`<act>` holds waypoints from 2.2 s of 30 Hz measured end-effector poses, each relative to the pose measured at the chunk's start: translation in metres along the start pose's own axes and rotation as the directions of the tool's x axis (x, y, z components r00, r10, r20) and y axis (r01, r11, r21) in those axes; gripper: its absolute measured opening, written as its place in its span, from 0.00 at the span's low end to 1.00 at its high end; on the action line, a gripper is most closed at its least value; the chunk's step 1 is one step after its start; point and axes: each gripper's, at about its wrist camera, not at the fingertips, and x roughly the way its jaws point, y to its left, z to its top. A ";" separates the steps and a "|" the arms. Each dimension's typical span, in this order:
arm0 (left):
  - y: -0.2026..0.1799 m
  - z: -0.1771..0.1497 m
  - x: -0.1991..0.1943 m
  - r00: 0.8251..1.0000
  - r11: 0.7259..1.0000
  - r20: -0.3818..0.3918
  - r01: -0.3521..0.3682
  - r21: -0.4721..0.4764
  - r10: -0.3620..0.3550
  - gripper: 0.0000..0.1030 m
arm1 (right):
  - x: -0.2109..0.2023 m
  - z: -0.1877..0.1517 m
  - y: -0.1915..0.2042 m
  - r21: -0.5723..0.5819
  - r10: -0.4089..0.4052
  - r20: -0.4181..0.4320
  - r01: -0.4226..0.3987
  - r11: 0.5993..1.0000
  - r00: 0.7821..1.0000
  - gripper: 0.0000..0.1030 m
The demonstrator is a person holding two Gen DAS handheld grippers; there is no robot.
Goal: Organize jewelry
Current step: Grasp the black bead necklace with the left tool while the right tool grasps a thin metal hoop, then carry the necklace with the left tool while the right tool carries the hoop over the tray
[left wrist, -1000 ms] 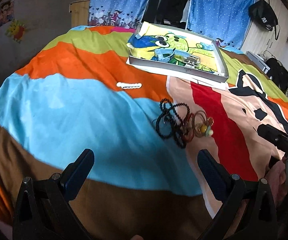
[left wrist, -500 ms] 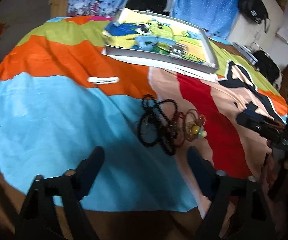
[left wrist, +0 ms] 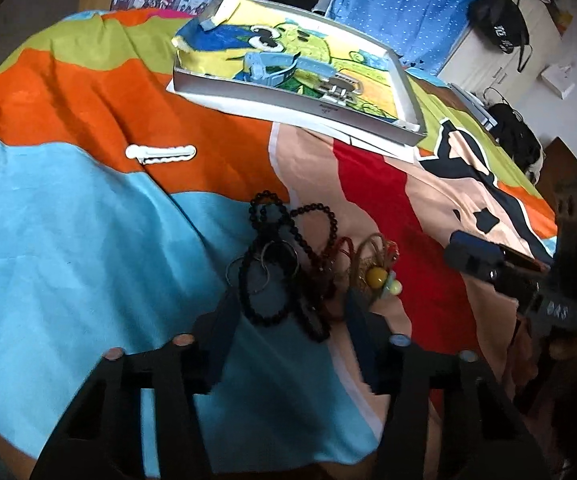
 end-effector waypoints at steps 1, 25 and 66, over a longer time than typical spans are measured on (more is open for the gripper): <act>0.003 0.001 0.004 1.000 1.000 -0.010 0.004 -0.014 -0.005 0.35 | 0.002 0.000 0.002 -0.011 0.002 -0.006 -0.002 1.000 1.000 0.67; 0.024 -0.004 0.023 0.989 0.989 -0.123 -0.099 -0.110 0.086 0.13 | 0.044 -0.003 0.035 -0.253 -0.051 -0.038 0.040 0.967 0.998 0.44; -0.051 0.009 -0.088 0.963 0.986 0.234 -0.152 0.070 0.132 0.03 | -0.018 0.013 0.038 -0.143 0.080 0.213 -0.050 0.988 0.974 0.03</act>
